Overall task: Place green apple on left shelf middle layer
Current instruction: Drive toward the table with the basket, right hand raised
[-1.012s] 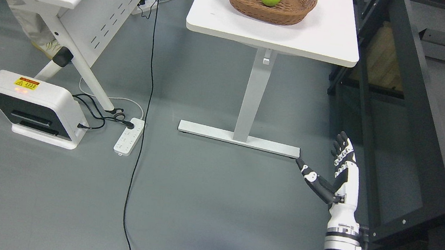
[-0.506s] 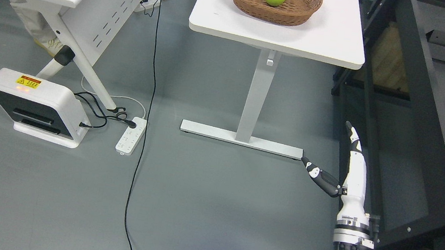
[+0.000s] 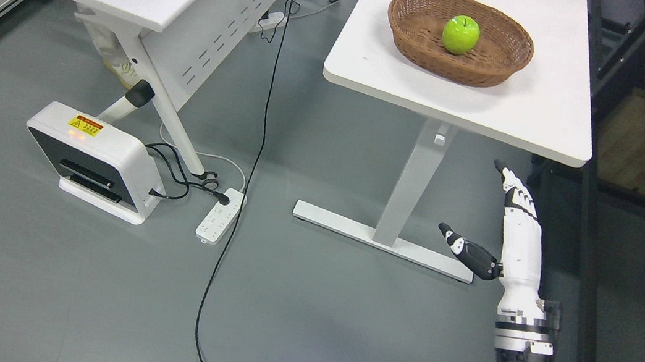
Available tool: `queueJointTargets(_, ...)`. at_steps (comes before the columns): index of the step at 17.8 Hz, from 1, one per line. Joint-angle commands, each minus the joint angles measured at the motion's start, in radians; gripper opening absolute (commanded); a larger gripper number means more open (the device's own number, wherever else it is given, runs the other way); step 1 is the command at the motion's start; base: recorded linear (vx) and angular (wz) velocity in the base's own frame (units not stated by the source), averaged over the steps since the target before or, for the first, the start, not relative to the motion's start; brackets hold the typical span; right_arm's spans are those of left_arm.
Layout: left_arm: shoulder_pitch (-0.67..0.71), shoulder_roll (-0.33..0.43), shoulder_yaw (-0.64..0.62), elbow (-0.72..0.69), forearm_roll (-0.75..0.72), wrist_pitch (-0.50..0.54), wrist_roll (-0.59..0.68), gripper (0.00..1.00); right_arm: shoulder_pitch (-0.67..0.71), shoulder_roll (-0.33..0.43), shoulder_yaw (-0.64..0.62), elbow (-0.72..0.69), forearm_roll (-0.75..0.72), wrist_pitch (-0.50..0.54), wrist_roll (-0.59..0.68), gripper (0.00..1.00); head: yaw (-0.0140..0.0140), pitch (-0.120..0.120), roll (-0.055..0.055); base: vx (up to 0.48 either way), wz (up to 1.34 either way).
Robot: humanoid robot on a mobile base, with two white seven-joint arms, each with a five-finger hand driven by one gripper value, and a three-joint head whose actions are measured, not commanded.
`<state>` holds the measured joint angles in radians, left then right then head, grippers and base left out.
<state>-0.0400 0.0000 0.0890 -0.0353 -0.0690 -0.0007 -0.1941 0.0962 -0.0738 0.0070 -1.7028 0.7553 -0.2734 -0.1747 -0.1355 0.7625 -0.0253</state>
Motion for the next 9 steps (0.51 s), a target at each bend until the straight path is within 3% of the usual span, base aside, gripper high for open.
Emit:
queueJointTargets(1, 0.000, 0.017, 0.000, 0.000, 0.000, -0.002, 0.001, 1.00, -0.006, -0.029, -0.005, -0.014, 0.027, 0.026, 0.000, 0.99, 0.0000, 0.000, 0.000, 0.267, 0.13)
queueJointTargets(9, -0.001, 0.017, 0.000, 0.000, 0.000, -0.001, 0.001, 1.00, -0.019, -0.053, -0.007, -0.011, 0.030, 0.083, 0.011, 0.98, 0.0000, 0.000, 0.000, 0.279, -0.02)
